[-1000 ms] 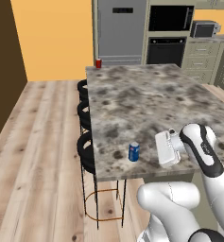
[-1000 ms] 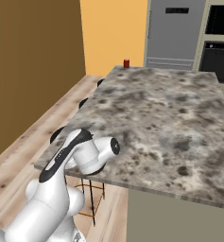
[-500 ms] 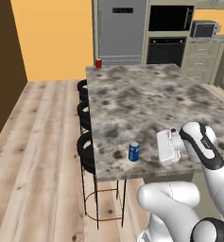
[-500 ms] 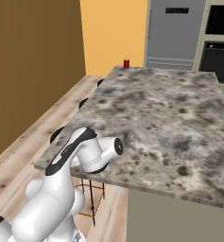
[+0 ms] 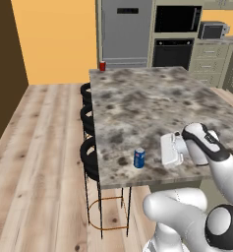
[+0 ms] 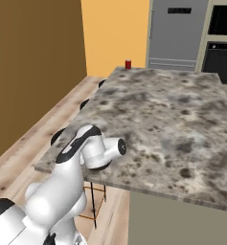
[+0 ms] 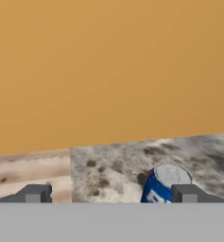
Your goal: Four empty soda cans are scattered around the kitchen. Gather all the cans and cluster them next to the stove for recycling.
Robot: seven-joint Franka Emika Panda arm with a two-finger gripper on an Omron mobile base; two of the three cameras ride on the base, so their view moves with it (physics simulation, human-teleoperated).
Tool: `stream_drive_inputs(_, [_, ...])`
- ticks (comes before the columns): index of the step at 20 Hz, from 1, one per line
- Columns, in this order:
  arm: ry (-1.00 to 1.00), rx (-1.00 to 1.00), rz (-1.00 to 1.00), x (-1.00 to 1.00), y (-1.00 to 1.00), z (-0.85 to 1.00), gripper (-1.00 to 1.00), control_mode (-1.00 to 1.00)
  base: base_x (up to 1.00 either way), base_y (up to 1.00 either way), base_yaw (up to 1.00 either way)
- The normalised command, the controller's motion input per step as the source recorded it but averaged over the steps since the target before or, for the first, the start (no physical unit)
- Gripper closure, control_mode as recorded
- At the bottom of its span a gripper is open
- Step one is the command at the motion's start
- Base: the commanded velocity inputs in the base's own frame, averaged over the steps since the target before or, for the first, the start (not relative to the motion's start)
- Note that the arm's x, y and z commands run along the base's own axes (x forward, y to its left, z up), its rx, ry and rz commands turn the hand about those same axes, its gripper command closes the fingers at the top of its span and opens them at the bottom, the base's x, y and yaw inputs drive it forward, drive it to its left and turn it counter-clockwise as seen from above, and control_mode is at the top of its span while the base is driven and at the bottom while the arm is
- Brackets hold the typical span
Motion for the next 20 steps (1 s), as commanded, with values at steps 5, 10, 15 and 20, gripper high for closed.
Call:
stream_drive_inputs(5, [0.0,0.01,0.0,0.3,-0.01,-0.12,-1.0,-1.0,0.0,0.0,0.0])
stream_drive_inputs(10, [0.0,0.0,0.0,0.26,-0.02,-0.17,-1.0,-1.0,0.0,0.0,0.0])
stream_drive_inputs(15, [0.0,0.0,0.0,0.24,0.0,-0.23,-1.0,-1.0,0.0,0.0,0.0])
stream_drive_inputs(20, [0.0,0.0,0.0,0.25,0.0,-0.23,-1.0,-1.0,0.0,0.0,0.0])
